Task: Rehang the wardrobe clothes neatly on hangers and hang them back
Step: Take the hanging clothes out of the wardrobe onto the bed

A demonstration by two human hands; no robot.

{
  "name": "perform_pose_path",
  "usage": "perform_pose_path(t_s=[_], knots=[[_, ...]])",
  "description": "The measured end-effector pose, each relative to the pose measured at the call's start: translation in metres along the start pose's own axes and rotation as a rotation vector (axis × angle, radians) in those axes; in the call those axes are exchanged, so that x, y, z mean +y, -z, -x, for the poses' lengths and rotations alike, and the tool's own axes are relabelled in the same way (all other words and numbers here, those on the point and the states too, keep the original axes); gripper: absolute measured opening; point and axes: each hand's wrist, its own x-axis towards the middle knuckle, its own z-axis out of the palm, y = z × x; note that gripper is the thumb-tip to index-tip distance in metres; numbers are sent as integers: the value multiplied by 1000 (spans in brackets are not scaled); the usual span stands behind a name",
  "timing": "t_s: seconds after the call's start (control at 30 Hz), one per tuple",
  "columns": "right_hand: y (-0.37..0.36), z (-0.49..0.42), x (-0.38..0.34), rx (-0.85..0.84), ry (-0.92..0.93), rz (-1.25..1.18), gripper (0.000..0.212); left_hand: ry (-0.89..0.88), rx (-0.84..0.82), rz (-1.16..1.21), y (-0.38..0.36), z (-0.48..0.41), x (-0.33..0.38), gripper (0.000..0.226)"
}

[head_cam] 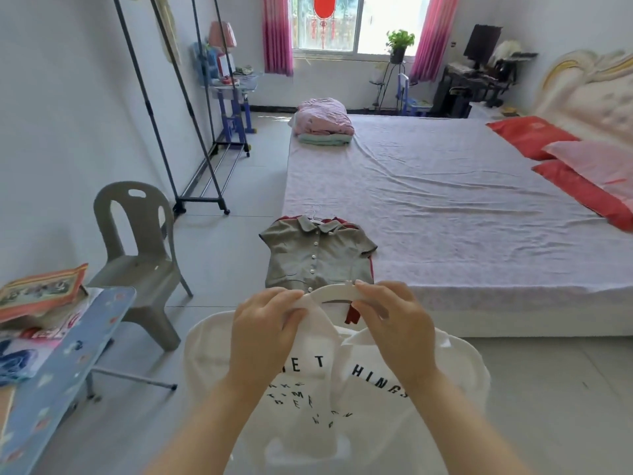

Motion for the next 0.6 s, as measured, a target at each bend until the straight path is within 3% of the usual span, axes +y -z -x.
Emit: perform_pose_path(t_s=[0.23, 0.6], knots=[[-72, -104, 66, -54, -32, -66, 28, 15, -1, -3, -77, -100, -51, 27], [-178, -247, 146, -105, -128, -11, 29, 65, -146, 50, -182, -253, -132, 25]])
